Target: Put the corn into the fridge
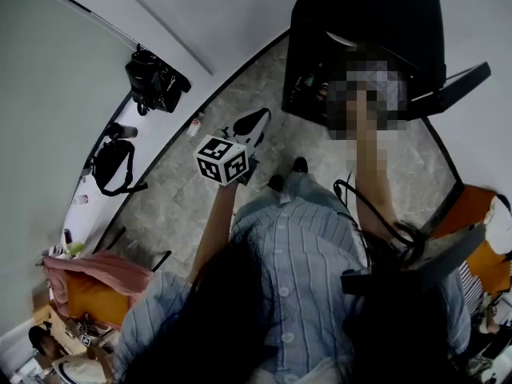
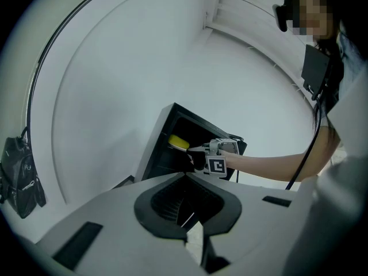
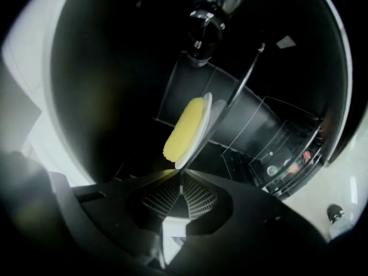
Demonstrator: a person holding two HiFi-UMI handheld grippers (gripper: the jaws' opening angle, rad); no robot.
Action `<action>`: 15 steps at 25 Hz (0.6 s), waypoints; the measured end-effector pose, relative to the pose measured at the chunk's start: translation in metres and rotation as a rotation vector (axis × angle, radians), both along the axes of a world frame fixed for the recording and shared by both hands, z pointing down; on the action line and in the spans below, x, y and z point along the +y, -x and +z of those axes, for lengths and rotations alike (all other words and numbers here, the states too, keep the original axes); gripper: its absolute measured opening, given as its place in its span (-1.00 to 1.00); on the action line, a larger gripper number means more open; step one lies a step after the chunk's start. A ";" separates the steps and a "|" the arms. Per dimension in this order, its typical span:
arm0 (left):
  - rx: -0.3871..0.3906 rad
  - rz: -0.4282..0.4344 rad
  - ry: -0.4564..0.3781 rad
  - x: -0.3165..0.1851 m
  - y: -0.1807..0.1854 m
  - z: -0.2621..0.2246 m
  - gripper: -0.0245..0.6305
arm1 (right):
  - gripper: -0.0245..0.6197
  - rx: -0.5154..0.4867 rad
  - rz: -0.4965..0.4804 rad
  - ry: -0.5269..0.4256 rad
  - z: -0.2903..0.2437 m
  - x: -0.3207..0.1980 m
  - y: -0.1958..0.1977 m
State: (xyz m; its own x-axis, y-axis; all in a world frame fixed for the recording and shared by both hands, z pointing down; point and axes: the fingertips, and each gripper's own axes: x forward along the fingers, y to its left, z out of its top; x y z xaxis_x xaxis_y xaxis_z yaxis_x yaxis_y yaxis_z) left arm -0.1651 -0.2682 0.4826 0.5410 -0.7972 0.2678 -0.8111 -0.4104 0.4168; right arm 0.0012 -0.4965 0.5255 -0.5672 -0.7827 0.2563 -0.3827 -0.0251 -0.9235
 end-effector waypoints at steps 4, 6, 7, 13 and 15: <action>-0.001 0.025 -0.006 0.005 -0.004 -0.001 -0.90 | -0.83 -0.003 0.002 0.007 0.003 0.017 -0.001; -0.001 0.037 -0.008 0.008 -0.005 -0.003 -0.90 | -0.83 -0.005 0.000 0.007 0.003 0.026 -0.001; -0.001 0.042 -0.010 0.010 -0.005 -0.003 -0.90 | -0.83 -0.006 -0.003 0.005 0.002 0.031 0.000; 0.000 0.075 -0.018 0.028 -0.007 -0.006 -0.90 | -0.83 -0.015 -0.030 -0.012 -0.006 0.069 0.008; 0.002 0.089 -0.019 0.035 -0.008 -0.006 -0.90 | -0.83 -0.008 -0.048 -0.022 -0.010 0.084 0.012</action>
